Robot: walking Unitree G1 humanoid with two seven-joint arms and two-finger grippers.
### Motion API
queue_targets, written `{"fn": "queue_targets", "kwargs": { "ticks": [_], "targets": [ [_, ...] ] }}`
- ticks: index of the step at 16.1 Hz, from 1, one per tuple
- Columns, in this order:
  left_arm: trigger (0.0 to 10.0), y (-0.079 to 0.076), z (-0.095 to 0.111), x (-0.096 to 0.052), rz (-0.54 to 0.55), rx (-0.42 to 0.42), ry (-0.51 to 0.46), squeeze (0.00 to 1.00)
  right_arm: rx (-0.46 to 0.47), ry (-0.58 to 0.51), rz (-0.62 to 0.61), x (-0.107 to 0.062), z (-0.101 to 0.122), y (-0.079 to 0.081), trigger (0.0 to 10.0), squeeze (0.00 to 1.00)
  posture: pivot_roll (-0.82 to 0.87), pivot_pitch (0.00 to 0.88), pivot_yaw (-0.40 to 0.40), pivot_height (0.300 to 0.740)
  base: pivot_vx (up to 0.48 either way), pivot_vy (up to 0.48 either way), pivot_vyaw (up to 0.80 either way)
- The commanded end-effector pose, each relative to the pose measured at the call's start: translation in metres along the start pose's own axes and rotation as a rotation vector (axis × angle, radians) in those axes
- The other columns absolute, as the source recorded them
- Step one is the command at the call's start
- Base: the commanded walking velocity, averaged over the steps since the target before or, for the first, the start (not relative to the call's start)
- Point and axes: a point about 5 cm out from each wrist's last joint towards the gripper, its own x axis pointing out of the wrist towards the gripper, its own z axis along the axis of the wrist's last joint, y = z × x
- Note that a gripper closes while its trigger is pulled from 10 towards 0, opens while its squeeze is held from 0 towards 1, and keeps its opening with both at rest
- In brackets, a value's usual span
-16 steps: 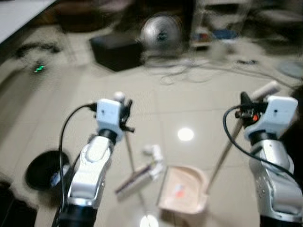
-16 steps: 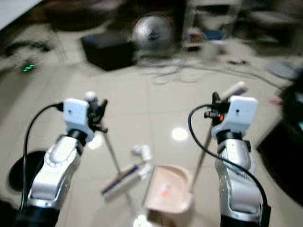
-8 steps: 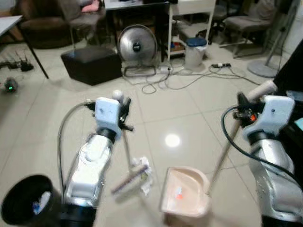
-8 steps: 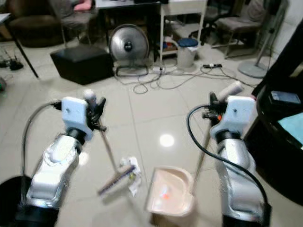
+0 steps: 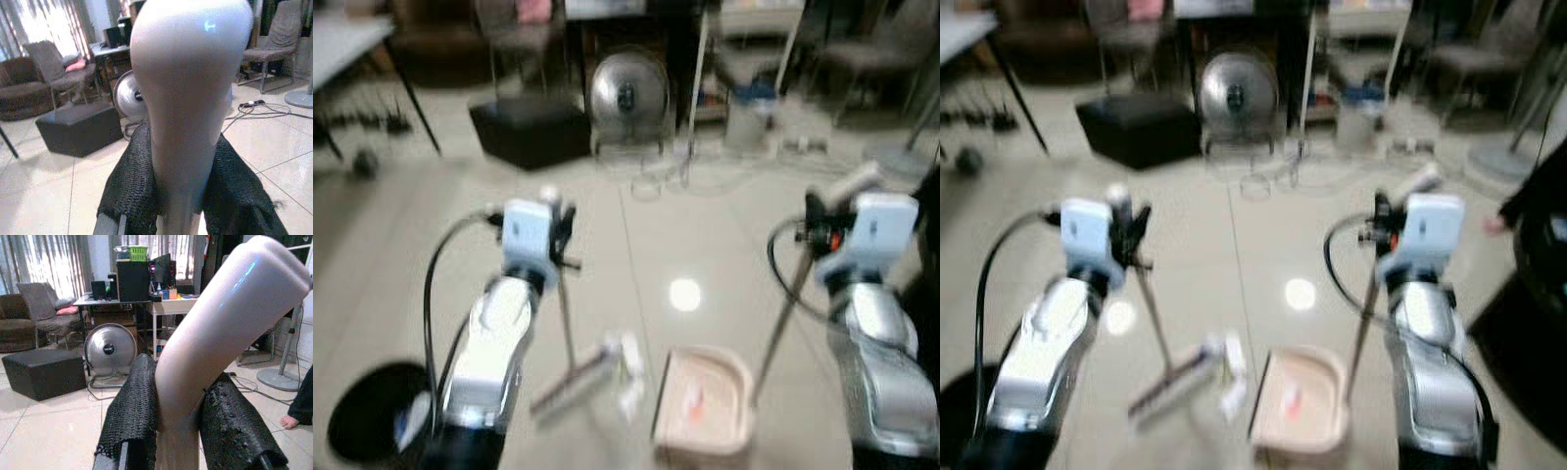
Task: Sweep floor
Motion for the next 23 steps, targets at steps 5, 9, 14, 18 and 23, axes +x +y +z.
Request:
{"fn": "queue_targets", "kwargs": {
  "ticks": [5,9,14,18,23],
  "targets": [
    [10.0,0.007,0.006,0.004,0.042,-0.001,-0.027,0.0,-0.074,-0.055,0.027,0.005,0.002,0.001,10.0,0.0,-0.06,0.026,0.019,0.74,0.151,0.0,0.0],
    [10.0,0.017,-0.001,0.015,0.138,0.021,-0.023,0.0,-0.212,-0.071,0.138,0.01,-0.01,0.013,10.0,0.0,-0.04,0.082,0.039,0.74,0.0,0.0,0.0],
    [10.0,0.026,-0.012,0.039,0.276,-0.019,-0.077,0.0,-0.262,-0.121,0.144,0.025,-0.023,0.03,10.0,0.0,-0.04,0.163,0.056,0.74,0.0,0.0,0.0],
    [10.0,0.024,-0.012,0.049,0.278,0.022,-0.129,0.0,-0.269,-0.186,0.148,0.025,-0.035,0.042,10.0,0.0,-0.01,0.263,0.093,0.74,0.0,0.0,0.0],
    [10.0,0.033,-0.021,0.048,0.347,0.026,-0.124,0.0,-0.267,-0.279,0.102,0.023,-0.038,0.053,10.0,0.0,0.05,0.332,0.107,0.74,0.0,0.0,0.0]
  ]
}}
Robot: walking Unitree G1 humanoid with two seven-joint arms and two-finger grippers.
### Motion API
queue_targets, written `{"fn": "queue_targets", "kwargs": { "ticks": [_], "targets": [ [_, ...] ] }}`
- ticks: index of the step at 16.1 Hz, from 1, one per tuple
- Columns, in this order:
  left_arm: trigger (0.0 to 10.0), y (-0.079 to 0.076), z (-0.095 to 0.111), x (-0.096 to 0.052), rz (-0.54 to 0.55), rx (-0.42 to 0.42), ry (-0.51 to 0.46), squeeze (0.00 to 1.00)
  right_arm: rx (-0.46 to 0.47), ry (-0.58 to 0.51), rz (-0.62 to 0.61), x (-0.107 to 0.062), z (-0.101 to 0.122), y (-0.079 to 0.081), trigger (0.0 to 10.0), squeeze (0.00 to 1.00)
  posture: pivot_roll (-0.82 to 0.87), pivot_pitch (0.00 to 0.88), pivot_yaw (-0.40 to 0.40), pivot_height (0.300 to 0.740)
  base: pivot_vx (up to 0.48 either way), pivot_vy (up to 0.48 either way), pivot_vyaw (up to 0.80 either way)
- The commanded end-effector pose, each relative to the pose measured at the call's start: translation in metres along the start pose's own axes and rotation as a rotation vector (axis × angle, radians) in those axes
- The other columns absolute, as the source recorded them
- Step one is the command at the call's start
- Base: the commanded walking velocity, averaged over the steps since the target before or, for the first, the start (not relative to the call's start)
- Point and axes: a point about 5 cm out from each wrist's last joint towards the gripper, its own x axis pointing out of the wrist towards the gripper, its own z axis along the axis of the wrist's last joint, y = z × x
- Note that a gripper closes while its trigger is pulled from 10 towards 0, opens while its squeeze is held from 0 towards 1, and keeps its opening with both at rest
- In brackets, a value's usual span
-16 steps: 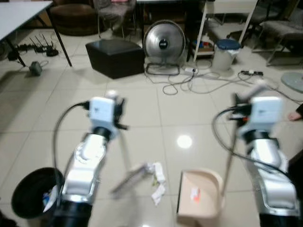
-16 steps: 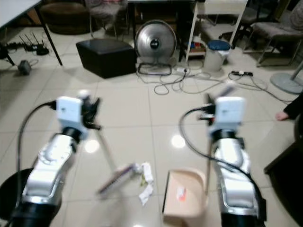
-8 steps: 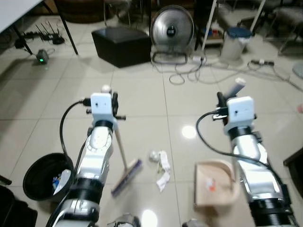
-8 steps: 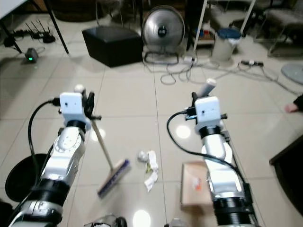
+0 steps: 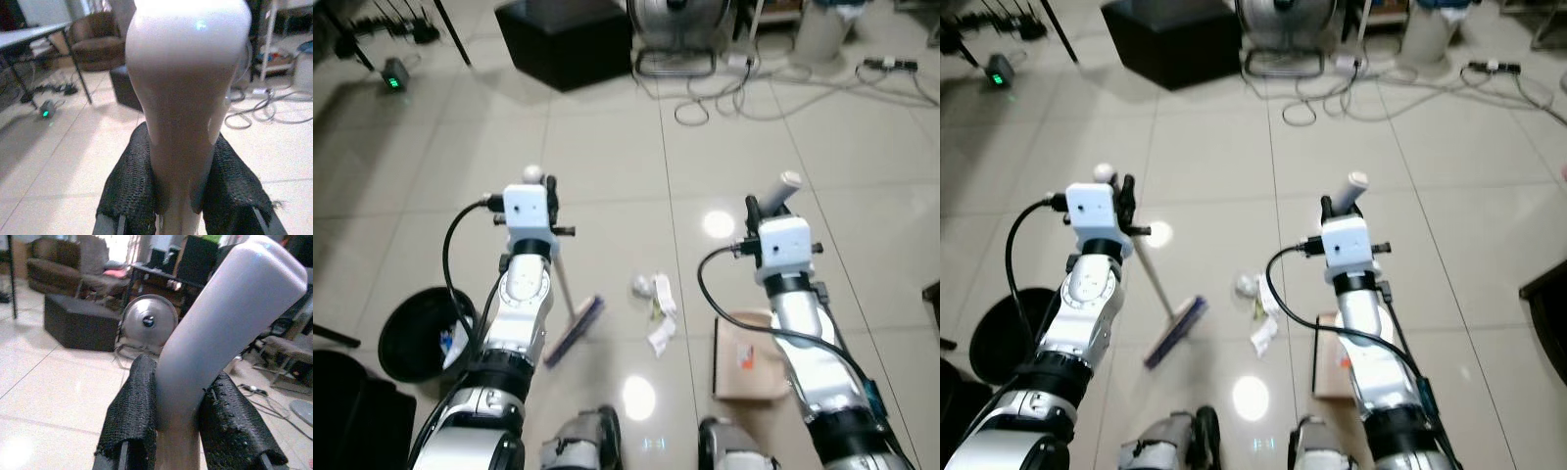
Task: Sweep floor
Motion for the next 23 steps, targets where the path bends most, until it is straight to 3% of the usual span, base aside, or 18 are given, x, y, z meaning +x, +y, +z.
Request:
{"fn": "queue_targets", "kwargs": {
  "ticks": [1,5,11,16,17,19,20,23],
  "targets": [
    [10.0,0.007,0.001,0.002,0.041,0.026,-0.023,0.0,0.009,-0.075,-0.029,0.005,0.009,0.003,10.0,0.0,0.06,0.339,0.103,0.74,0.0,0.0,0.0],
    [10.0,0.002,-0.005,0.002,0.06,0.028,-0.002,0.0,0.058,-0.061,-0.086,0.01,0.005,0.017,10.0,0.0,0.08,0.378,0.113,0.74,0.0,0.0,0.0],
    [10.0,-0.019,-0.003,0.006,0.048,-0.016,0.011,0.0,0.089,-0.076,0.004,0.008,0.008,0.049,10.0,0.0,0.09,0.385,0.131,0.74,0.0,0.0,0.0],
    [10.0,-0.044,0.002,0.009,0.024,-0.153,0.026,0.0,0.161,-0.098,0.033,0.007,0.019,0.072,10.0,0.0,0.07,0.378,0.132,0.74,0.0,0.0,0.0],
    [10.0,-0.05,0.004,0.01,0.006,-0.173,0.022,0.0,0.195,-0.103,0.069,0.003,0.025,0.083,10.0,0.0,0.06,0.372,0.133,0.74,0.0,0.0,0.0],
    [10.0,-0.051,0.006,0.011,0.005,-0.179,0.017,0.0,0.211,-0.107,0.1,0.0,0.028,0.092,10.0,0.0,0.05,0.365,0.136,0.74,0.0,0.0,0.0],
    [10.0,-0.051,0.009,0.014,0.005,-0.186,0.014,0.0,0.234,-0.099,0.157,-0.008,0.031,0.106,10.0,0.0,0.05,0.365,0.133,0.74,0.0,0.0,0.0],
    [10.0,-0.055,0.015,0.019,-0.031,-0.186,-0.003,0.0,0.247,-0.071,0.203,-0.02,0.028,0.117,10.0,0.0,0.06,0.365,0.137,0.74,0.0,0.0,0.0]
  ]
}}
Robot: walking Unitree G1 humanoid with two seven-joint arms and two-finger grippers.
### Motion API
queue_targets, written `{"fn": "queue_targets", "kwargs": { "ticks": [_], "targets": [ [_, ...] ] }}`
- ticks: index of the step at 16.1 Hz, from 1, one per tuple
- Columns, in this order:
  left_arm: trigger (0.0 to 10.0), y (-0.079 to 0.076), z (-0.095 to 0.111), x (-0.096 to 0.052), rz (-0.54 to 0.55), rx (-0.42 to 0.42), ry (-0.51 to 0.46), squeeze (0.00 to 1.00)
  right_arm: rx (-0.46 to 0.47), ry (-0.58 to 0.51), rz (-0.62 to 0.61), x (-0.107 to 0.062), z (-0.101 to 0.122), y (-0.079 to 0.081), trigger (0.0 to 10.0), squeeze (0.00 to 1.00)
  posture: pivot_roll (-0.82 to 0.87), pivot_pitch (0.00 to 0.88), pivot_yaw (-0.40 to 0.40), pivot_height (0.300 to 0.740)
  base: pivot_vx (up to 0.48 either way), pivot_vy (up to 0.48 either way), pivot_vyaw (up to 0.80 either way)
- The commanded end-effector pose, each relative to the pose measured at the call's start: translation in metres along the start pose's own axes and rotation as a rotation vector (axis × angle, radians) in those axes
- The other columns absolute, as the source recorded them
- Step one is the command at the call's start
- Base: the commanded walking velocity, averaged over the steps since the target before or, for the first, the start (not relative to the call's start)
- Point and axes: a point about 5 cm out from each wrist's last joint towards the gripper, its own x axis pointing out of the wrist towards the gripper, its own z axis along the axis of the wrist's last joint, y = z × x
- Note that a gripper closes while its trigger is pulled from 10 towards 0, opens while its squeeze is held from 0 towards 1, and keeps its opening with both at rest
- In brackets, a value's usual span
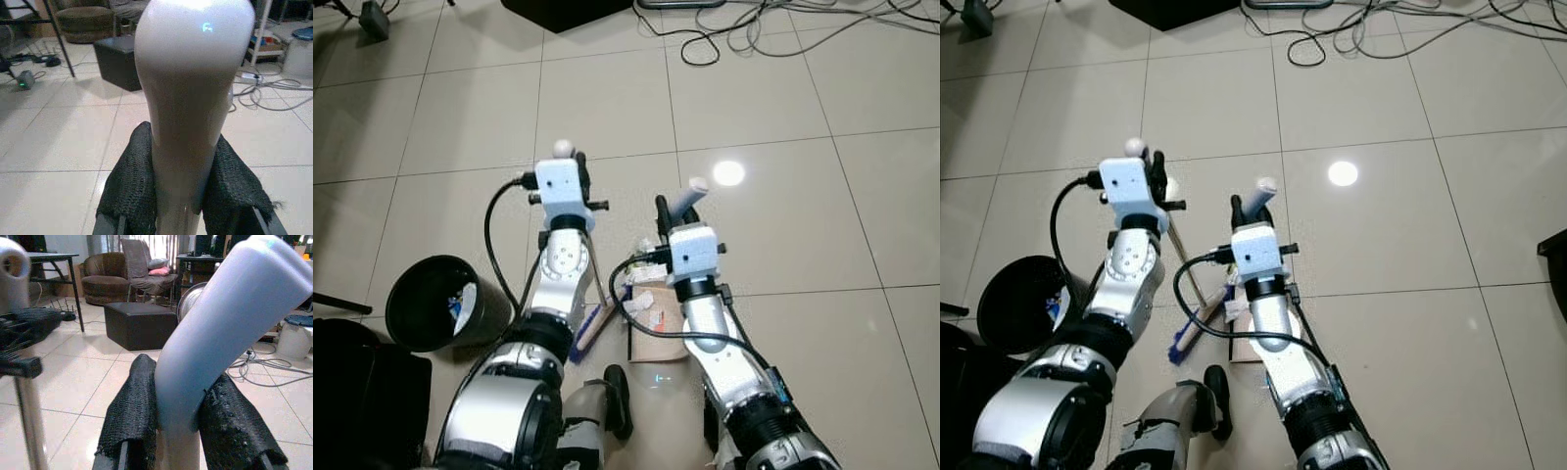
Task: Sweep floor
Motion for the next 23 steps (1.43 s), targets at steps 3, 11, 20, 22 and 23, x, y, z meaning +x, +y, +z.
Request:
{"fn": "queue_targets", "kwargs": {
  "ticks": [3,11,20,22,23],
  "targets": [
    [10.0,-0.009,0.002,0.003,-0.071,-0.079,0.017,0.0,0.022,0.059,0.035,-0.012,-0.009,0.011,10.0,0.0,0.06,0.361,0.134,0.74,0.0,0.0,0.0],
    [10.0,0.034,0.048,-0.004,-0.208,-0.094,-0.079,0.0,-0.023,0.111,-0.127,0.013,-0.018,-0.046,10.0,0.0,0.07,0.256,0.119,0.74,0.0,0.0,0.0],
    [10.0,0.108,0.084,0.011,-0.096,0.188,-0.095,0.0,0.195,0.052,-0.068,0.008,0.008,-0.071,10.0,0.0,0.01,0.097,0.086,0.74,0.0,0.0,0.0],
    [10.0,0.112,0.07,0.002,-0.098,0.189,-0.012,0.0,0.229,0.023,-0.066,0.01,0.024,-0.078,10.0,0.0,-0.01,0.073,0.086,0.74,0.0,0.0,0.0],
    [10.0,0.114,0.062,-0.005,-0.091,0.182,0.033,0.0,0.249,-0.006,-0.08,0.01,0.037,-0.084,10.0,0.0,-0.02,0.065,0.084,0.74,0.0,0.0,0.0]
  ]
}}
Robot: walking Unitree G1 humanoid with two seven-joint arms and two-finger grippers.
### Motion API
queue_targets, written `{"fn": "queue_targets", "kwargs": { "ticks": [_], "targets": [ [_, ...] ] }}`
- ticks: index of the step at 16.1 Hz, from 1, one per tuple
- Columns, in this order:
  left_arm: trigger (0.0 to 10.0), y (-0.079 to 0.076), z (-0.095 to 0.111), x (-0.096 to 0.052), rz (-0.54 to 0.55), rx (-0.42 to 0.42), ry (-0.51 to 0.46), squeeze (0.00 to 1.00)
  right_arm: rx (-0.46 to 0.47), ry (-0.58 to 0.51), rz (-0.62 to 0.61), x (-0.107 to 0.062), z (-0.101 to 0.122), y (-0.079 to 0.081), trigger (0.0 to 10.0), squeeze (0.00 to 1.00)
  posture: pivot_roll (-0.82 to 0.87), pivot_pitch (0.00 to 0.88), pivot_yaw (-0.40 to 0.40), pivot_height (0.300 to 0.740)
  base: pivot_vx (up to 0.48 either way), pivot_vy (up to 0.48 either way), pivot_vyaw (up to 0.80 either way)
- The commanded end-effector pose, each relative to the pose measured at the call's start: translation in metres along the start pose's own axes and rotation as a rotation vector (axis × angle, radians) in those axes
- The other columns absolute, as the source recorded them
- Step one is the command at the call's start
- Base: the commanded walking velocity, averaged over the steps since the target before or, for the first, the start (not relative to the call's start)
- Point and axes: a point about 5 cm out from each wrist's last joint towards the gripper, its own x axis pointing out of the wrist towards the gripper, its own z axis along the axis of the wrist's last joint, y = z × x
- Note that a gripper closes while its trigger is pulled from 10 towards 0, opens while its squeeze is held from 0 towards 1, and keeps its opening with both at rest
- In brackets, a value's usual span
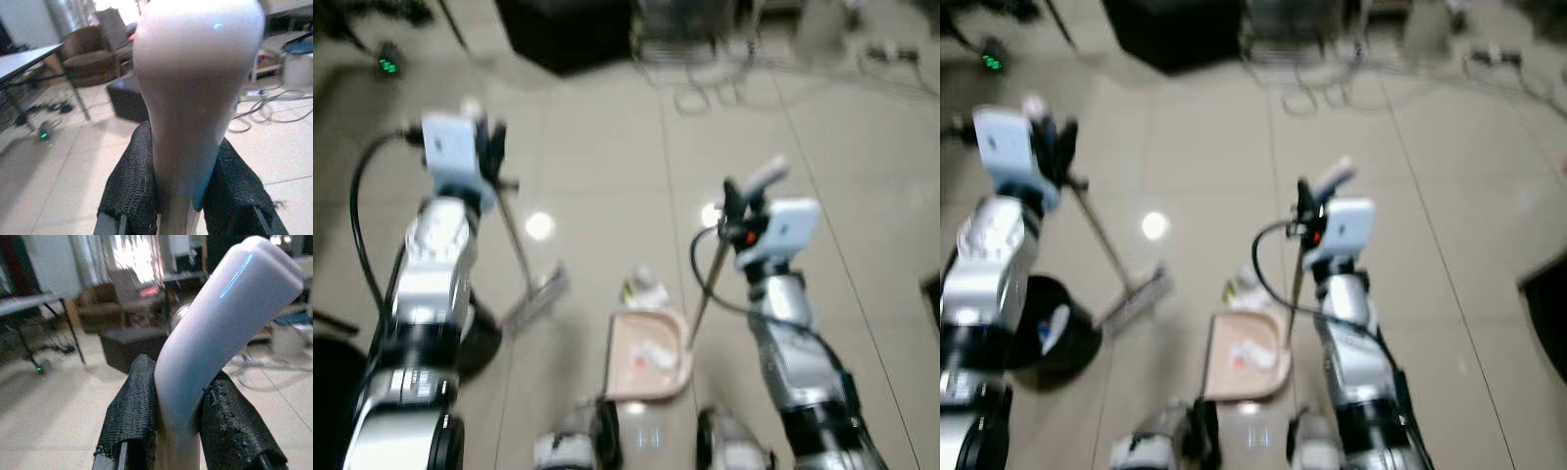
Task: Sweep floor
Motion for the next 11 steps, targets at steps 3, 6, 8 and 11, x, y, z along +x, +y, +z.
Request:
{"fn": "queue_targets", "kwargs": {
  "ticks": [3,6,8,11],
  "targets": [
    [10.0,-0.007,-0.025,-0.032,-0.026,-0.071,0.111,0.0,0.059,-0.055,0.006,0.0,0.054,-0.007,10.0,0.0,-0.03,0.037,0.073,0.74,0.0,0.0,0.0],
    [10.0,-0.012,-0.032,-0.05,-0.005,-0.064,0.137,0.0,0.044,-0.044,0.007,0.003,0.072,-0.013,10.0,0.0,-0.05,0.019,0.067,0.74,0.0,0.0,0.0],
    [10.0,-0.017,-0.029,-0.065,-0.007,-0.082,0.152,0.0,0.049,-0.057,-0.051,0.005,0.089,-0.026,10.0,0.0,-0.04,0.0,0.066,0.74,0.0,0.0,0.4],
    [10.0,-0.028,-0.028,-0.077,-0.06,-0.053,0.141,0.0,0.095,-0.078,-0.095,0.005,0.098,-0.035,10.0,0.0,-0.03,0.0,0.073,0.74,0.0,0.0,0.8]
  ]
}}
